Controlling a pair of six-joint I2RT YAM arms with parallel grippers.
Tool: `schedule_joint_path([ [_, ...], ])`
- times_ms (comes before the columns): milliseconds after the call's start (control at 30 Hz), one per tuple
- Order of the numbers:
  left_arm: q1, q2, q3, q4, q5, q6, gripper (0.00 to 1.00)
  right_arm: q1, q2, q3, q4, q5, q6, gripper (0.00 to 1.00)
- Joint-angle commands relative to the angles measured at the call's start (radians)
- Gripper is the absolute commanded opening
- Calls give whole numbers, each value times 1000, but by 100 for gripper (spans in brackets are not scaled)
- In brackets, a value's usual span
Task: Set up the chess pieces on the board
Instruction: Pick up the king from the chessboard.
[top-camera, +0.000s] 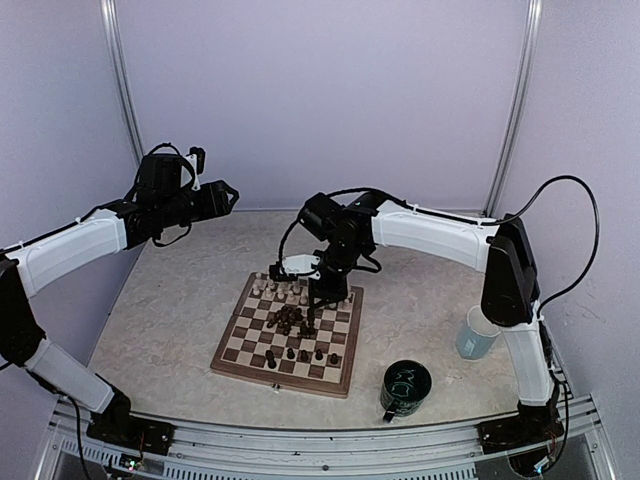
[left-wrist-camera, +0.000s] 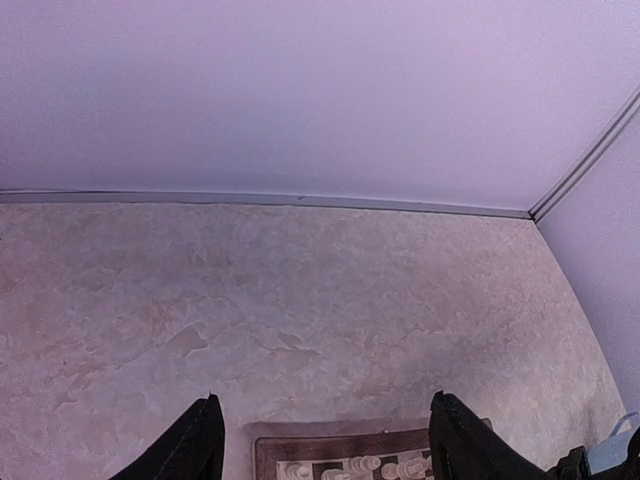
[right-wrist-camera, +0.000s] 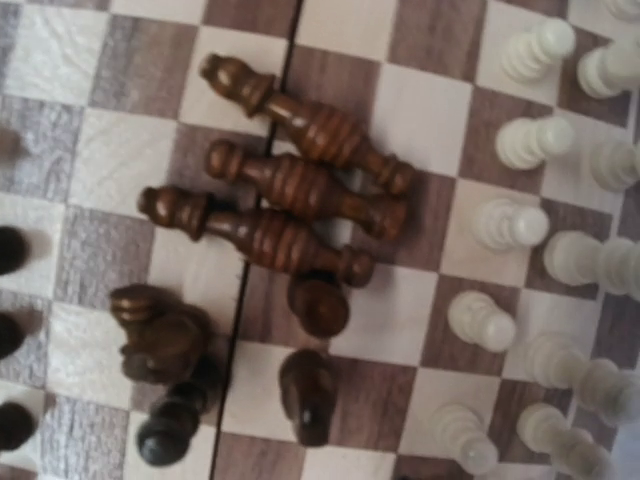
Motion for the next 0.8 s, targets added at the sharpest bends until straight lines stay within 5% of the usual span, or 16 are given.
schedule_joint_path([
  [0,4,-5,28,-2,8,-8,70,2,20,-5,-5,-19,16,32],
  [767,6,1,29,-2,17,-8,70,10,47,-17,-55,-93,-39,32],
])
